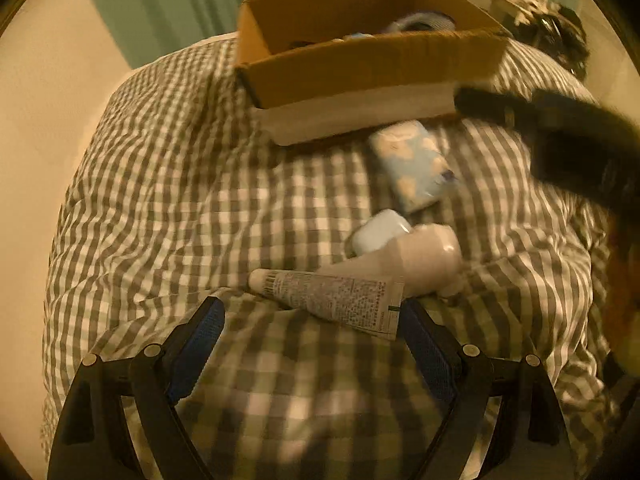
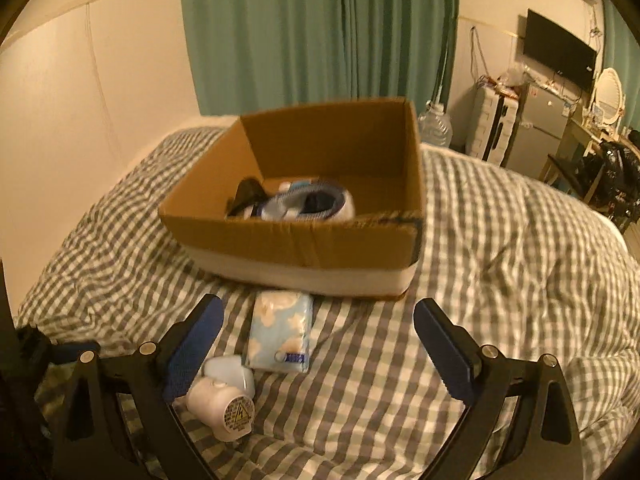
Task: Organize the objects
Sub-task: 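Grasp the white tube with the left gripper while the right gripper grasps the blue tissue pack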
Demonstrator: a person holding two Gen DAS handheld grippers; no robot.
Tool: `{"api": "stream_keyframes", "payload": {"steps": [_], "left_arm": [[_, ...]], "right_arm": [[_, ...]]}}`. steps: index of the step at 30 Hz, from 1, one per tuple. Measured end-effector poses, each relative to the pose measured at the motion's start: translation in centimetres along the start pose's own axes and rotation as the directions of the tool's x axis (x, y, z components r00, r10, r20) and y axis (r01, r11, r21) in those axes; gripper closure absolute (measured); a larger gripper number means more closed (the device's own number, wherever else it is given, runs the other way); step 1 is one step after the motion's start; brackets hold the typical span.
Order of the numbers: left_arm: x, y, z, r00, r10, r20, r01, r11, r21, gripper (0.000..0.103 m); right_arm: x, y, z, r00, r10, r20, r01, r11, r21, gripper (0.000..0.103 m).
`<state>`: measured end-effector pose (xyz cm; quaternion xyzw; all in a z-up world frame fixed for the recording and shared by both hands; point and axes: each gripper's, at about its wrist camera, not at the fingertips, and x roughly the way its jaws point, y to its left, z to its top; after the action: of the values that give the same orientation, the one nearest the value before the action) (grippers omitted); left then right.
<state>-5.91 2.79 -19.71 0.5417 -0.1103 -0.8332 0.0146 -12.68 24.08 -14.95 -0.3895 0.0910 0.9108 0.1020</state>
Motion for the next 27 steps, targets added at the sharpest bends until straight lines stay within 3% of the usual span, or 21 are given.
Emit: {"api": "stream_keyframes", "payload": {"steps": [4,6,8,15,17,24,27], "left_arm": [[-0.4,0.9,-0.1,0.999,0.050,0.015,-0.050,0.999,-0.008,0.022],[0.0,2.0,0.0,1.000,0.021,-0.003,-0.022,0.999,-0.047,0.032],[0.5,2.9,0.1,1.000,-0.003,-0.020,0.002,0.997,-0.077,0.048],[1.4,4.1,0.1,0.994,-0.091,-0.058,0.082,0.987,-0.138,0.072],[1.6,4.1,0.1,0.993,-0.105,-0.061,0.095,0.986,-0.139,0.078],[1.2,4.2,-0.1,0.991,-0.128,-0.044,0.120,0.981,-0.155,0.086],[0.9,4.1,0.0,0.991,-0.131,-0.030,0.125,0.981,-0.151,0.087]], "right_arm": [[2.1,1.0,-0.6,0.998,0.024,-0.060,-0.025,0.999,-0.022,0.007],[2.9,1.5,-0.9,0.996,0.029,-0.081,-0.032,0.999,-0.031,0.007],[4.0,1.9,-1.1,0.994,0.036,-0.106,-0.040,0.998,-0.038,0.007],[7.8,3.1,-1.3,0.983,0.031,-0.180,-0.042,0.997,-0.060,0.008],[9.0,3.4,-1.5,0.977,0.031,-0.213,-0.047,0.997,-0.067,0.013],[11.1,3.2,-2.5,0.958,-0.002,-0.286,-0.023,0.996,-0.084,0.049],[10.5,2.3,-2.5,0.959,0.030,-0.282,-0.046,0.998,-0.050,0.051]]}}
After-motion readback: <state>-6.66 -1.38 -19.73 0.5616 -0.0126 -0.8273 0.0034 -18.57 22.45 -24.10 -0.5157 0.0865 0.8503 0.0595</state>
